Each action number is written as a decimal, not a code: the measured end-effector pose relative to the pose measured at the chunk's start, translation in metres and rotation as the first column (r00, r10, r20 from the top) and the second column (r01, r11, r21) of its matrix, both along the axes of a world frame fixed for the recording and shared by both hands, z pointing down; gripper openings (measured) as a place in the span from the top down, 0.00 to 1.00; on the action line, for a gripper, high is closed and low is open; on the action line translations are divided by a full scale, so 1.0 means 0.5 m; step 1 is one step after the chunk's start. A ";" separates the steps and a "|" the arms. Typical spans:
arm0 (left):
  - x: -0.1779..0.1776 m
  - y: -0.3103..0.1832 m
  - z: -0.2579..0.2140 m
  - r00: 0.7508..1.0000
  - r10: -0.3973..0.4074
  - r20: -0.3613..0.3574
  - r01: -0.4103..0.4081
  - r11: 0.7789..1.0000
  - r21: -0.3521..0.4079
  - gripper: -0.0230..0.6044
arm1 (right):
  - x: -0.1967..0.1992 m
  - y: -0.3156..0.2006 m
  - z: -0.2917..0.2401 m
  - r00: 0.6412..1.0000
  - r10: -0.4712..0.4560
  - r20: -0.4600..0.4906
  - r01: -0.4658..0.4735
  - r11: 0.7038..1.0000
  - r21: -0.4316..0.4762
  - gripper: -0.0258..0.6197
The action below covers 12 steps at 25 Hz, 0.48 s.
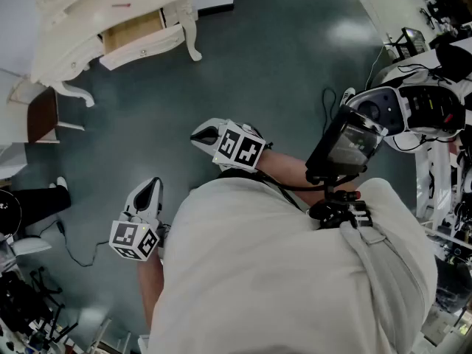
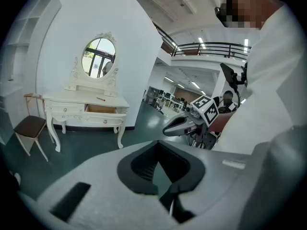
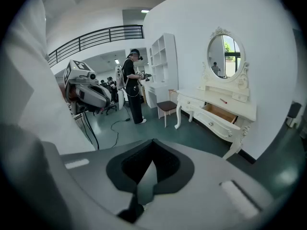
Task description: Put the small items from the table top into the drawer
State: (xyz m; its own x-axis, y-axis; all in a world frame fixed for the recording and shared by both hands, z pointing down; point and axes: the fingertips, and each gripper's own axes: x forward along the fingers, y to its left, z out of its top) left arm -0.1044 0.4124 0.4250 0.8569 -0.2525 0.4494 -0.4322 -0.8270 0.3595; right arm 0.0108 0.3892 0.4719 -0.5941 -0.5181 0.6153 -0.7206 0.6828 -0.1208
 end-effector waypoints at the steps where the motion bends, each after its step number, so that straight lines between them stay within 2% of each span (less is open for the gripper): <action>1: 0.002 0.005 -0.002 1.000 -0.002 0.004 0.002 1.000 0.001 0.96 | 0.002 0.003 -0.004 1.000 -0.002 0.001 0.002 1.000 0.004 0.96; 7: 0.018 0.016 -0.010 1.000 -0.021 0.013 0.021 1.000 -0.001 0.96 | 0.020 0.017 -0.016 1.000 -0.016 0.005 0.016 1.000 0.010 0.96; 12: 0.062 0.019 -0.016 1.000 -0.023 0.015 0.023 1.000 -0.008 0.96 | 0.062 0.021 -0.018 1.000 -0.017 0.005 0.017 1.000 0.013 0.96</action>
